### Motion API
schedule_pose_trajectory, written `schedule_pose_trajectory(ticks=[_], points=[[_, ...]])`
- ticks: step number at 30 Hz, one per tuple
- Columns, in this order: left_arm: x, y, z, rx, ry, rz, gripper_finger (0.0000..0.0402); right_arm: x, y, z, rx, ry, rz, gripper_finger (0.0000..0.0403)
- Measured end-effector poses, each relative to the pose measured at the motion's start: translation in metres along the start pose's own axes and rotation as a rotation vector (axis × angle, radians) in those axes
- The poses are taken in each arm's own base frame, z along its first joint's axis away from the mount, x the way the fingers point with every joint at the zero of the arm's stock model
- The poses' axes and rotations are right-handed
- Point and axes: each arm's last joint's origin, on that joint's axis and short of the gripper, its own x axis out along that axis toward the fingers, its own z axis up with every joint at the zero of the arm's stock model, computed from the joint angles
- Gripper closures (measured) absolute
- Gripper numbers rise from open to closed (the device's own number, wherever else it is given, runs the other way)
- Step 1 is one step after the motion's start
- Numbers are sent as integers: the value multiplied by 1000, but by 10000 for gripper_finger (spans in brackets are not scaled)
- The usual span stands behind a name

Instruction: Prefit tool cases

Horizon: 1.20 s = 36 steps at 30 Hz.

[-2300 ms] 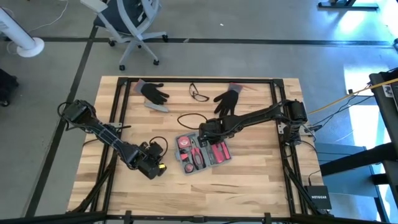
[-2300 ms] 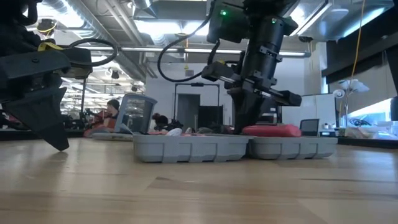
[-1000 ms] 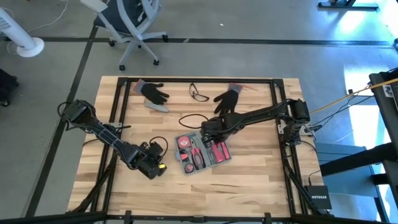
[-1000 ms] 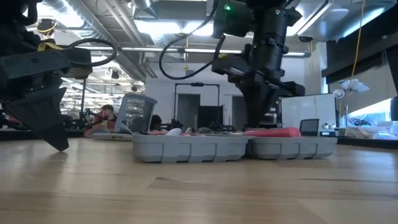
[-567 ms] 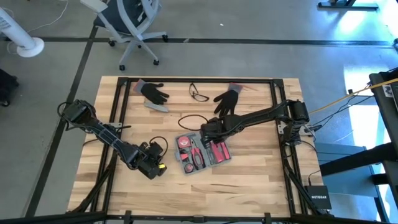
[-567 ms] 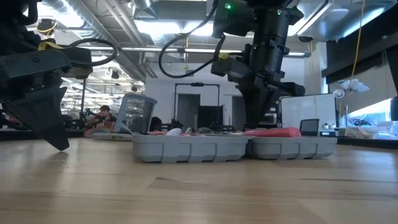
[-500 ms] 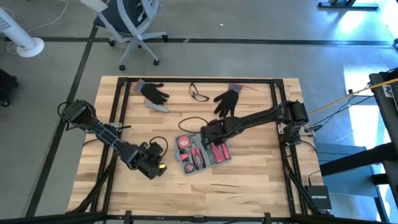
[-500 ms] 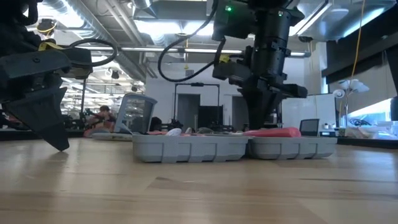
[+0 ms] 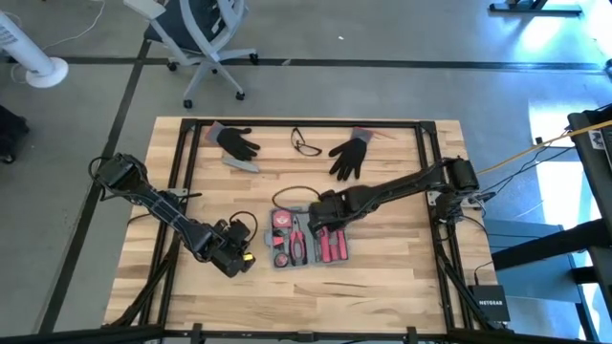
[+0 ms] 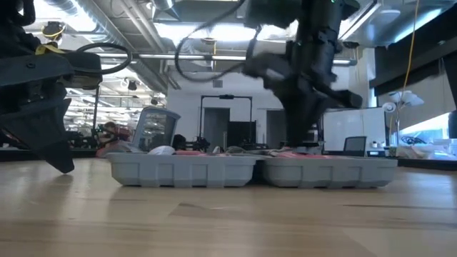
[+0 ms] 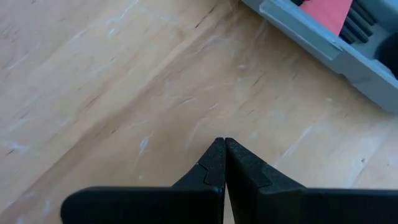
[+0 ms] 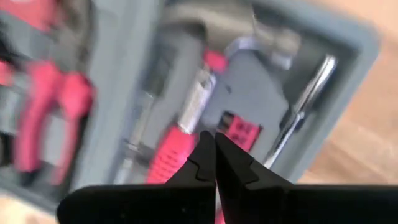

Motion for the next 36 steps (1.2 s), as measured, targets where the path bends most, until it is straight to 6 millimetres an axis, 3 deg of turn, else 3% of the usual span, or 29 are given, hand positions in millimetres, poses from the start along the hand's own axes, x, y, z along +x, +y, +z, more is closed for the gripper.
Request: schedule_pose_trajectory(ticks=[3, 6, 13, 19, 24, 30, 36], points=[[0, 0, 0, -9, -1, -1, 401, -12, -1, 8, -11, -62, 17, 403], [0, -1, 1, -47, -15, -12, 401, -10, -5, 16, -3, -66, 6, 403], [-1, -8, 0, -81, -36, -68, 401, 5, -5, 32, 21, -107, 43, 403], [-2, -8, -1, -97, -33, -74, 401, 34, -5, 32, -33, -88, -25, 403], [-2, -7, -1, -91, -33, -65, 401, 47, 5, 35, -23, -83, 65, 403], [-2, -7, -1, -98, -37, -65, 401, 21, 7, 42, -102, -100, 89, 403], [2, -9, -1, -203, -86, -66, 401, -4, 1, 30, -204, -32, 43, 403]])
